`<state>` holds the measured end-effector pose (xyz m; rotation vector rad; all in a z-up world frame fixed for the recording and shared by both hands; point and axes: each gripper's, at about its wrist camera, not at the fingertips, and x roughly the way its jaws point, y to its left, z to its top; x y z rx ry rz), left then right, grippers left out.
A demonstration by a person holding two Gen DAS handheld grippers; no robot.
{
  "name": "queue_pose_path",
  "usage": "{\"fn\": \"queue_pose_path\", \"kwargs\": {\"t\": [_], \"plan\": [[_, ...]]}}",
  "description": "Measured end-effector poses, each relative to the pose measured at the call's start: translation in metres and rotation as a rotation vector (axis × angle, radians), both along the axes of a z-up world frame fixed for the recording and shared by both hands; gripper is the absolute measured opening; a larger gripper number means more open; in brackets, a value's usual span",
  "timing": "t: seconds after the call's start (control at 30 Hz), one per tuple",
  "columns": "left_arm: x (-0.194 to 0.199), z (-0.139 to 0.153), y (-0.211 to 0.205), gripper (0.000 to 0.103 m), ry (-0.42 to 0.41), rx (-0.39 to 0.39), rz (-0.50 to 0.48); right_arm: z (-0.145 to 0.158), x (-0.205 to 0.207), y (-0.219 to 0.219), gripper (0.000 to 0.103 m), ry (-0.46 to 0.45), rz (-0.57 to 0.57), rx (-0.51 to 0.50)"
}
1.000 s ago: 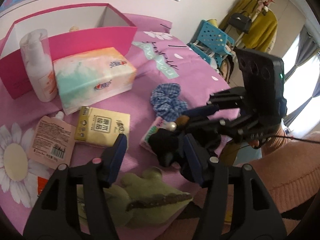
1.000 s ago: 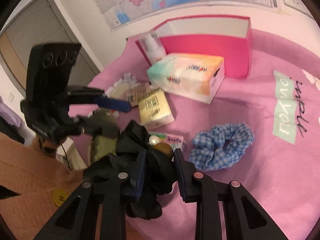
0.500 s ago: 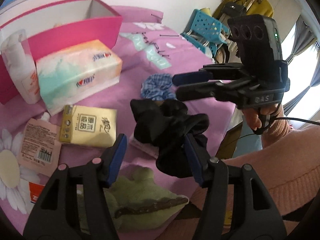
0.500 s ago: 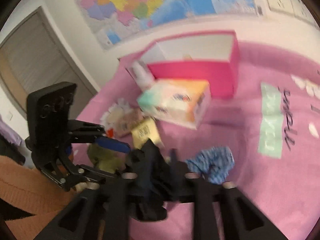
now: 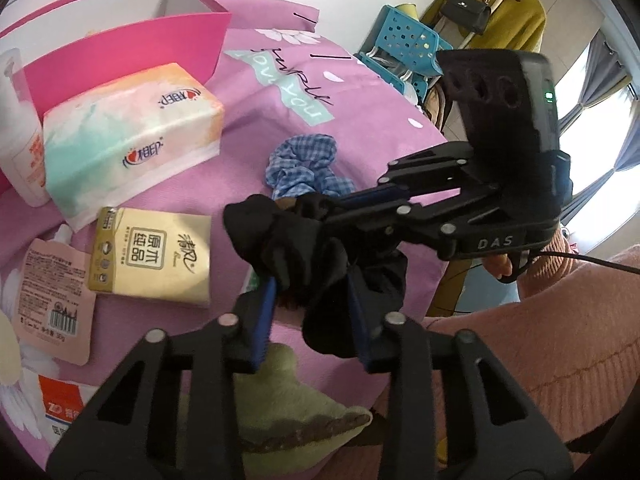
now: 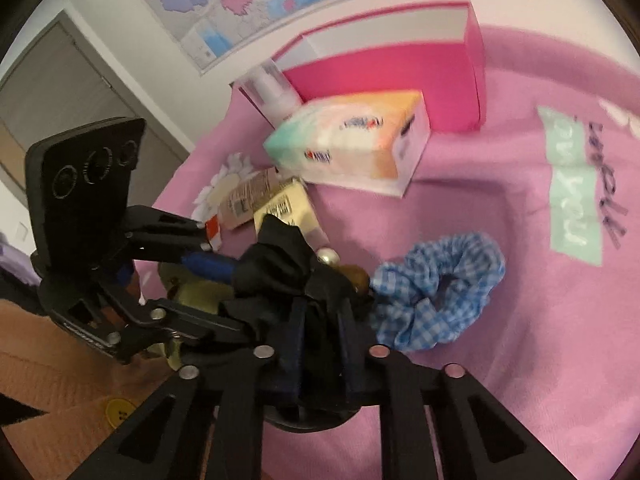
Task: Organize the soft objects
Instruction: 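Carry the black cloth into the pink box and release it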
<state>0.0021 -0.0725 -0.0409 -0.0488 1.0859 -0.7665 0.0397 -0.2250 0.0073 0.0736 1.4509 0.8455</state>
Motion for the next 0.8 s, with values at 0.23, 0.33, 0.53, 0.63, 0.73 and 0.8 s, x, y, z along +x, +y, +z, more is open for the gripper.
{"fn": "queue_pose_path", "kwargs": {"t": [0.23,0.33,0.53,0.63,0.73,0.8], "plan": [[0.009,0.027,0.005,0.033,-0.076,-0.044,0.022,0.031,0.017,-0.003,0.009,-0.092,-0.041,0.048],[0.021,0.044,0.008,0.033,-0.126,-0.056,0.052,0.044,0.033,-0.001,0.009,-0.143,-0.054,0.071],[0.064,0.081,0.017,0.033,-0.232,-0.034,0.150,0.072,0.082,0.009,0.009,-0.296,-0.076,0.087],[0.092,0.091,0.021,0.033,-0.249,-0.005,0.199,0.077,0.111,0.019,0.008,-0.350,-0.081,0.086],[0.127,0.096,0.022,0.033,-0.239,0.030,0.252,0.075,0.140,0.031,0.007,-0.385,-0.089,0.075],[0.147,0.098,0.025,0.033,-0.231,0.054,0.287,0.073,0.157,0.038,0.006,-0.394,-0.098,0.072]]}}
